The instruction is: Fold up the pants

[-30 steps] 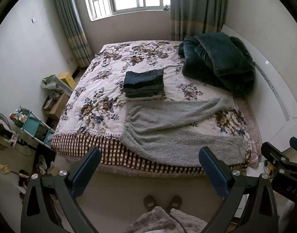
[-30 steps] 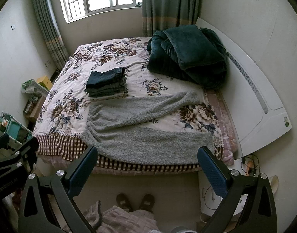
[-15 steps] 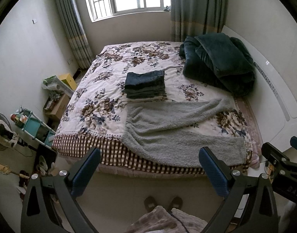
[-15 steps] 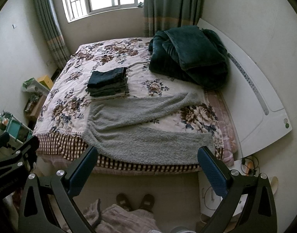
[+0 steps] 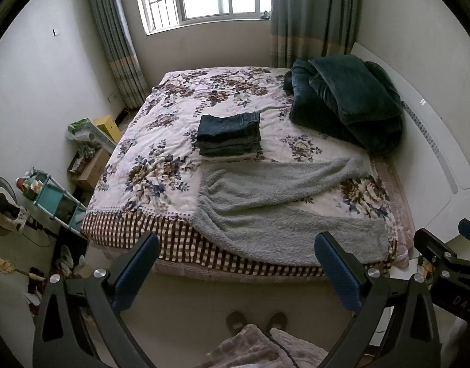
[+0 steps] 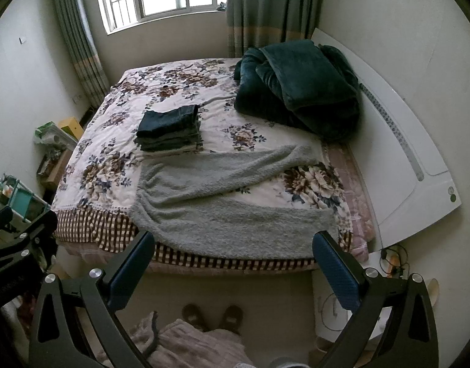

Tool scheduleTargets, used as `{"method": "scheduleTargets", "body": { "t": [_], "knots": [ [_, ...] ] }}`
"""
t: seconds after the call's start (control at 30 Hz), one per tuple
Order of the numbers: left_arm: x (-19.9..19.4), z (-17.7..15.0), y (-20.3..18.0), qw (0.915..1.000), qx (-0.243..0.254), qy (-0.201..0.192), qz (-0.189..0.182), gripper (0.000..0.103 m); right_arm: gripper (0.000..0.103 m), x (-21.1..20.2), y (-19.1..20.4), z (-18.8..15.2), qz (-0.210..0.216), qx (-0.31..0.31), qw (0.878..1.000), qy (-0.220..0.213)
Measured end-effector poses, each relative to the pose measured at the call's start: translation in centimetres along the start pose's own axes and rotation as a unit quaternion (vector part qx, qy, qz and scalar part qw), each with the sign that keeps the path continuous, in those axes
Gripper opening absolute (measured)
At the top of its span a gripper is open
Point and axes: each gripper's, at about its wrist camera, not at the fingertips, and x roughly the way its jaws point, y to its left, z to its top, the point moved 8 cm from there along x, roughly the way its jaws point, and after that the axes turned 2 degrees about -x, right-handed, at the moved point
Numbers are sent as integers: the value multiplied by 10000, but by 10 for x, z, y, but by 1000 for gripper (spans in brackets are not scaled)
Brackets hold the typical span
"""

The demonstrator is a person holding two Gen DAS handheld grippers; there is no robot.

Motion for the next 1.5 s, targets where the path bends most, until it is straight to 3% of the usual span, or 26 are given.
{"method": "scheduleTargets", "body": {
  "t": [0.77,1.03,1.23,1.5],
  "knots": [
    [-3,-2,0,10000,-7,-17,-32,103,103,2,-1,-4,-7,-7,10000,8],
    [-1,3,-5,10000,12,9,-97,103,103,9,-6,-22,-41,18,10000,58],
    [20,4,3,9999,22,-39,-102,103,103,20,-3,-24,-191,183,9996,71],
    [90,19,7,9998,191,-83,-22,103,103,67,-10,-7,-619,697,9956,-27]
  ]
}}
